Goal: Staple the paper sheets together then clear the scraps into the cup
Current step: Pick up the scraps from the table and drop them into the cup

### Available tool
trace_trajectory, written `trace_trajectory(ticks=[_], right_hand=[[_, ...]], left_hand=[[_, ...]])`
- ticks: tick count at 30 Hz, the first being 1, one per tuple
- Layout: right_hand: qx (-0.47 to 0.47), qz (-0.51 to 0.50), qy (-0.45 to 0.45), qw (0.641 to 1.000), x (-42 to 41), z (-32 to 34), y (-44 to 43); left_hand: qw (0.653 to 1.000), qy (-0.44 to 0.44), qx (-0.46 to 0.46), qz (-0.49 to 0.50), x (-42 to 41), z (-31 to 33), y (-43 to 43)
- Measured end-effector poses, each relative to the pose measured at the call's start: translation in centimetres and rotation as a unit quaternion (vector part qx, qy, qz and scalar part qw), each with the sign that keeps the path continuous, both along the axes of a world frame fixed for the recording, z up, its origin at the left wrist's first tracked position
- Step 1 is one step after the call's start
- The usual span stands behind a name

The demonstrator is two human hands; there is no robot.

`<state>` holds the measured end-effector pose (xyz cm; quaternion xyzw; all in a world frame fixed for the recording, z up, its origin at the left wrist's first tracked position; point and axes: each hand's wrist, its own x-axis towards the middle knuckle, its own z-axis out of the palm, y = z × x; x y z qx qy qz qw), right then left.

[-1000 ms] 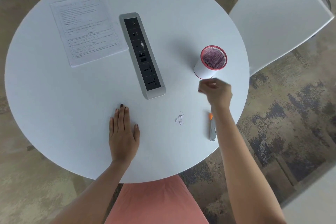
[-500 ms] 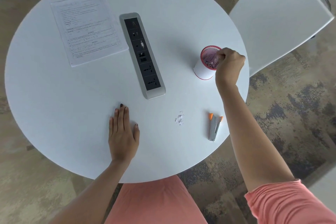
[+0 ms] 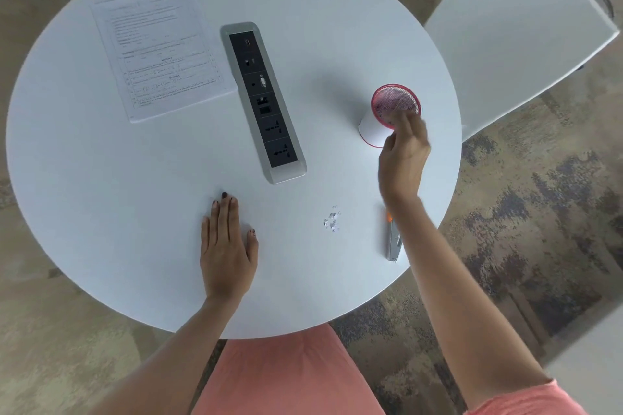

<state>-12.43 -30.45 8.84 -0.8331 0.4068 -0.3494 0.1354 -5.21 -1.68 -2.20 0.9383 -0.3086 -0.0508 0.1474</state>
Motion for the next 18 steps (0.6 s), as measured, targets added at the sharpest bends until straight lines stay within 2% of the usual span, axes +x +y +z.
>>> trace_trajectory(ticks=[9,14,16,18], right_hand=[[0.149,0.067,0.109,0.981,-4.9,-6.6,10.8],[0.148,0.136,0.187,0.962,-5.8,-6.9,13.7],[0.152,0.139,0.176,0.963,-6.1,-7.1,14.2],[0.182,0.077,0.140,0.970,-6.4,-6.9,14.4]], left_hand=[[1.000,0.000,-0.007,-0.001,0.0,0.2,-0.1],[1.000,-0.002,-0.006,-0.002,0.0,0.2,0.0],[1.000,-0.003,-0.009,-0.001,0.0,0.2,-0.1],[1.000,-0.004,-0.010,-0.002,0.0,0.2,-0.1]])
